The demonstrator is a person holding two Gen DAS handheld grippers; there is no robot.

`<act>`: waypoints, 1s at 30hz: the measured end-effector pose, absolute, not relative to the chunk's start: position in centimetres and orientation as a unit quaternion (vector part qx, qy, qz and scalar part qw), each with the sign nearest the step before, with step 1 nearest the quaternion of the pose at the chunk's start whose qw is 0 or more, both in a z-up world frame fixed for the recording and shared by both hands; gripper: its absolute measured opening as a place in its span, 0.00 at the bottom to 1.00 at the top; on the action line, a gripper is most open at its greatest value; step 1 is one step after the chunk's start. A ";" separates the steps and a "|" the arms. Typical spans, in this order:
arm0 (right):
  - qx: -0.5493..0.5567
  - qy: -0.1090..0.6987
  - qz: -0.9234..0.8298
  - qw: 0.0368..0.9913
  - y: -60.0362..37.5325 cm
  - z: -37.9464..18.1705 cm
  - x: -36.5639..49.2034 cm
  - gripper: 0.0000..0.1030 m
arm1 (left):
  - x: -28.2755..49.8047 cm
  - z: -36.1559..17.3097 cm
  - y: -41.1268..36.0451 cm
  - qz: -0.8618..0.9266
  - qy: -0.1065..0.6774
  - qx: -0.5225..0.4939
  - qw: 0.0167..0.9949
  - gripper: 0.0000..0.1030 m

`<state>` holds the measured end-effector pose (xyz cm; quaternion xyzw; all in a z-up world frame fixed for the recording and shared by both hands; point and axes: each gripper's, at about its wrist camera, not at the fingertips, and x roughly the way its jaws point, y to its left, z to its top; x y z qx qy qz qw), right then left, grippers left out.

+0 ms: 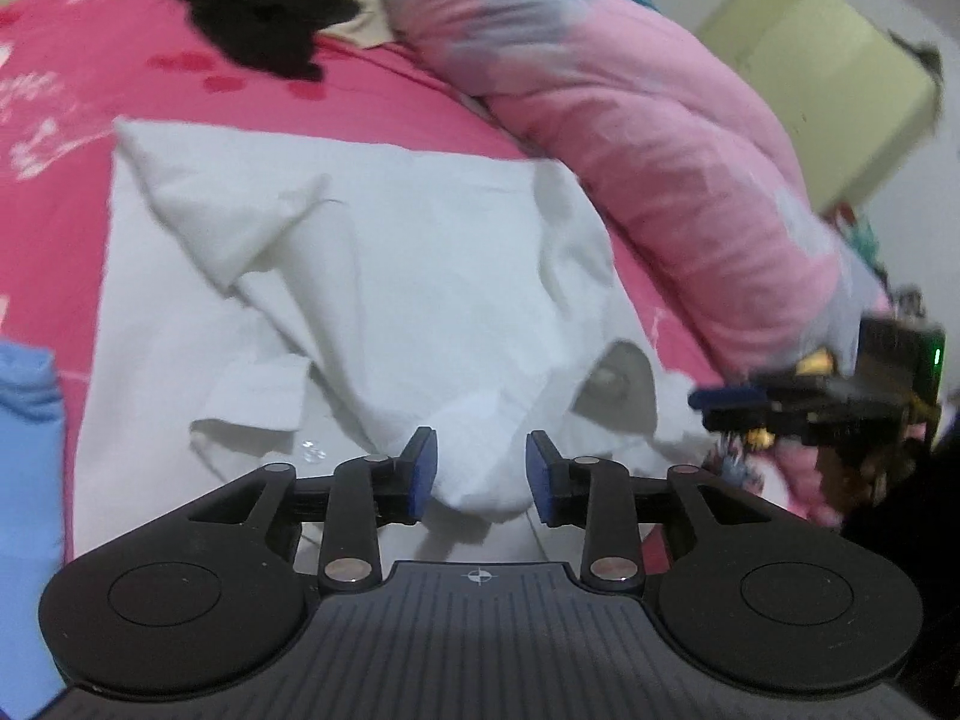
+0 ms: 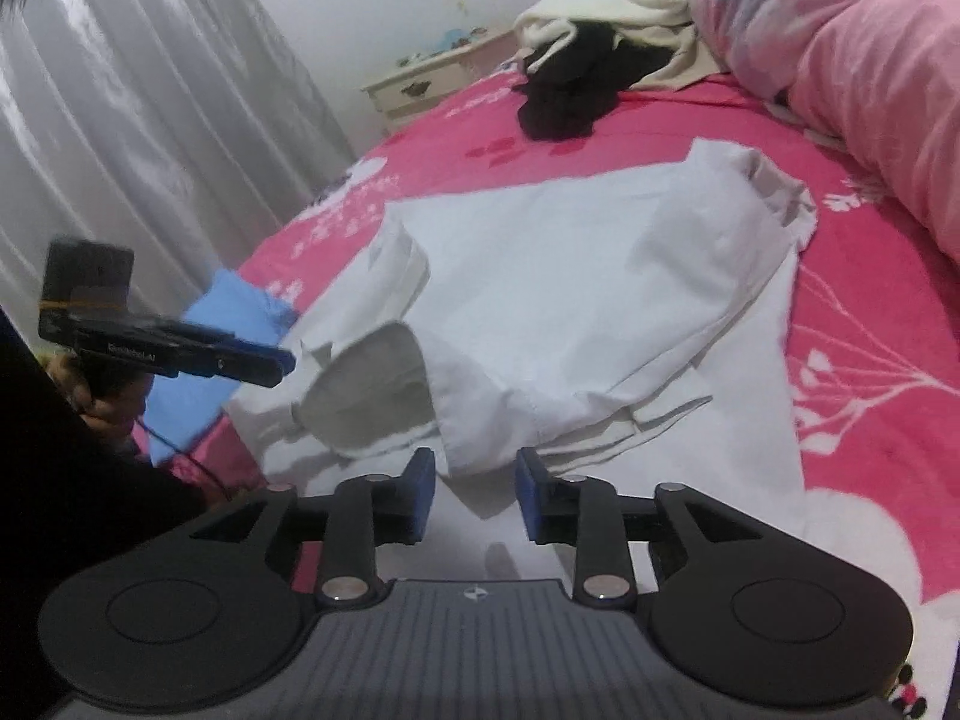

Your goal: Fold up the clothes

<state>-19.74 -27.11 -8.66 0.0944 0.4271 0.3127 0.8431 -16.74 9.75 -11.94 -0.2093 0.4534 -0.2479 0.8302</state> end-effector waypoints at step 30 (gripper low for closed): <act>0.536 0.642 0.063 0.544 -28.7 -18.5 -11.6 0.56 | -12.1 -16.2 8.2 -0.161 0.605 -0.389 0.676 0.27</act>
